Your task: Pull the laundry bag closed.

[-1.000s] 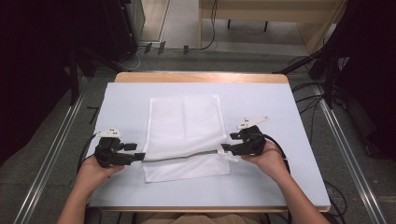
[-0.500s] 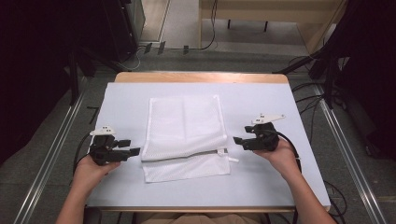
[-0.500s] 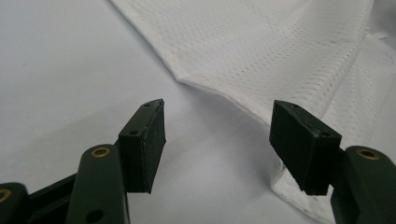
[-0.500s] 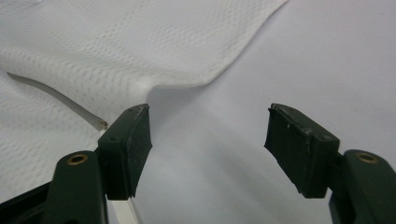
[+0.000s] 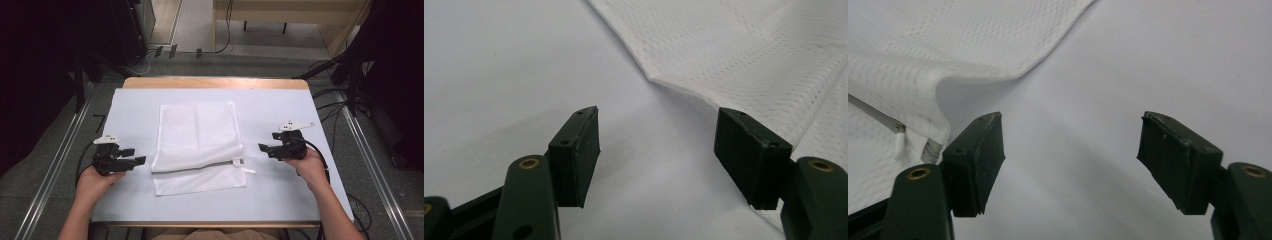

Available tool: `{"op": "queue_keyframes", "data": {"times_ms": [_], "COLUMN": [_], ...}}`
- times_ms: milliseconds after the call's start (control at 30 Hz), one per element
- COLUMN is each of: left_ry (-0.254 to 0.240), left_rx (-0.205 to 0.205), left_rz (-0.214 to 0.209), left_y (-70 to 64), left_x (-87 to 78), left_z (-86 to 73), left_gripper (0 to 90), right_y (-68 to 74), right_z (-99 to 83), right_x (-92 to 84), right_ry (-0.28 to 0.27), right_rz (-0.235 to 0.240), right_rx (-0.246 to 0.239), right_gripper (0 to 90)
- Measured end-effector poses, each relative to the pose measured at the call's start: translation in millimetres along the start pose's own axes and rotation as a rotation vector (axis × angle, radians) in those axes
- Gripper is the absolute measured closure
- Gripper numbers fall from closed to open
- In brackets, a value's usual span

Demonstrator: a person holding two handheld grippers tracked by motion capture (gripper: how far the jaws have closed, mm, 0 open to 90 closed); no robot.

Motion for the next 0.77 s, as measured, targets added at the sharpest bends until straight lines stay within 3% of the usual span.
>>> {"op": "queue_keyframes", "data": {"times_ms": [133,767], "left_ry": [-0.001,0.007], "left_rx": [-0.01,0.024], "left_rz": [0.017,0.058], "left_y": [2.3,4.7], "left_x": [-1.1,4.7], "left_z": [-1.1,-4.1], "left_gripper": [34.2,27.3], "right_y": [-2.0,-2.1], "right_z": [-2.8,-5.2], "right_x": [3.1,5.2], "right_ry": [0.011,0.028], "right_rz": [-0.016,-0.007], "right_rx": [-0.015,-0.031], "right_gripper": [24.9,23.1]}}
Point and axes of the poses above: each handheld gripper's, and its own axes: x roughly forward along the jaws, z roughly out of its top, y roughly to its left, the point moved 3 cm from there along x, roughly forward along the jaws, and after that the axes turned 13 degrees about -z, right-handed, at the moved point
